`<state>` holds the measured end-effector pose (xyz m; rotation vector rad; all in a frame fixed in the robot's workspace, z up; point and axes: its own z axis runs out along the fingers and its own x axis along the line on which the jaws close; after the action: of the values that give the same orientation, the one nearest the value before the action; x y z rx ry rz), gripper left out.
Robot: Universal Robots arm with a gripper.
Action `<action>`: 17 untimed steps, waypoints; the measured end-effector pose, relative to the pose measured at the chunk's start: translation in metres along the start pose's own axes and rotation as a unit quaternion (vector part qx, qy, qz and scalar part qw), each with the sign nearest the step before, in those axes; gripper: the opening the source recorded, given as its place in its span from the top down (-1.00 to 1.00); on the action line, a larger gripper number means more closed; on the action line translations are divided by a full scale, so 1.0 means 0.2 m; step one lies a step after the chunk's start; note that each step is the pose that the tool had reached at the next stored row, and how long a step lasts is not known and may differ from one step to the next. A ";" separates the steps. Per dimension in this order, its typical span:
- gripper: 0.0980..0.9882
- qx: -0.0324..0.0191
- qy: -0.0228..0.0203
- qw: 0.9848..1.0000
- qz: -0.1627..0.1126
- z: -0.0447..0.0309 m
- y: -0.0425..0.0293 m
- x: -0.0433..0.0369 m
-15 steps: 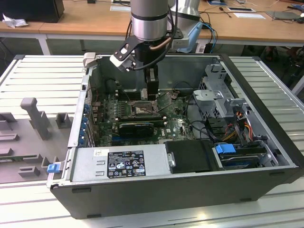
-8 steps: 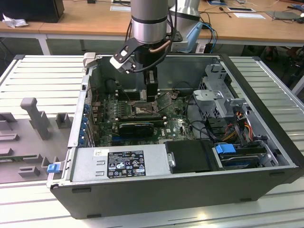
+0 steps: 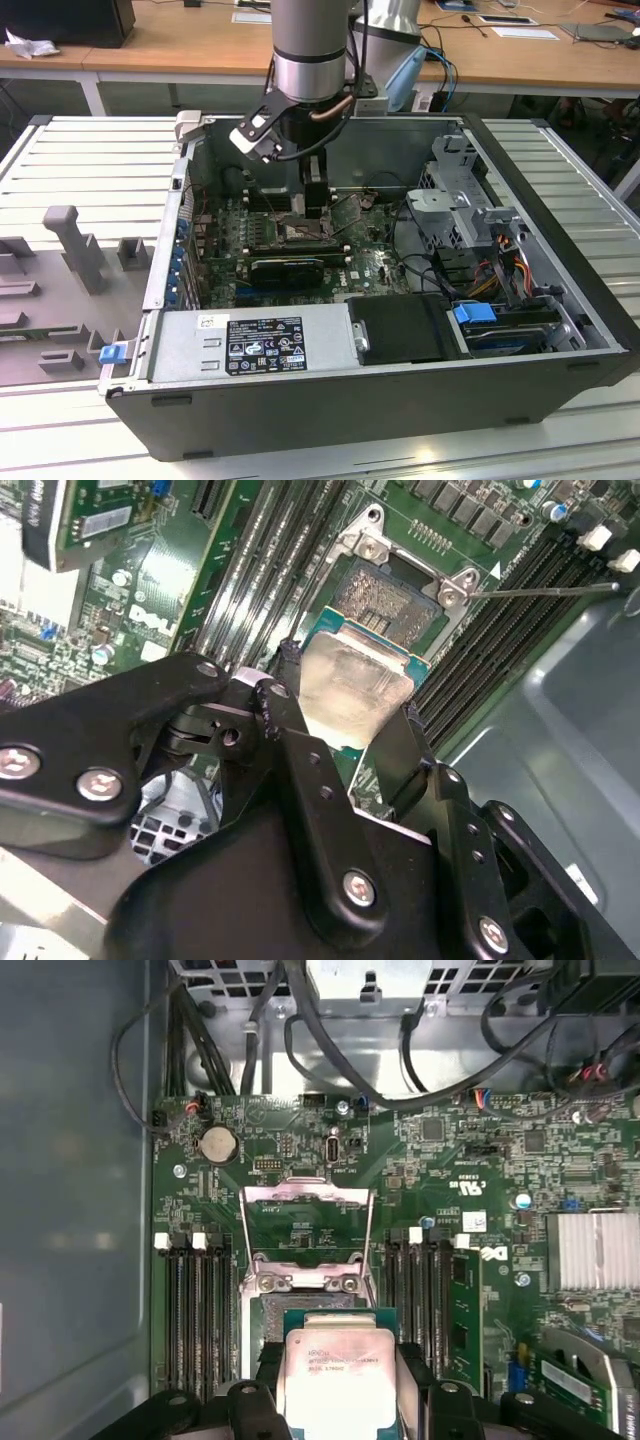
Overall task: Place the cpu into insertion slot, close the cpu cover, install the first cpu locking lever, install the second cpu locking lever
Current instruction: 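Place the cpu into insertion slot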
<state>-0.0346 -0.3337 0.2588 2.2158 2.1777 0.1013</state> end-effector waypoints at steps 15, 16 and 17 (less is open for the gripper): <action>0.03 0.000 0.001 1.000 -0.013 0.188 -0.048 0.036; 0.03 0.001 0.001 1.000 -0.009 0.202 -0.050 0.038; 0.03 0.001 0.001 1.000 -0.008 0.211 -0.050 0.039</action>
<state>-0.0415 -0.3247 0.2162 2.2002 2.1958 0.1000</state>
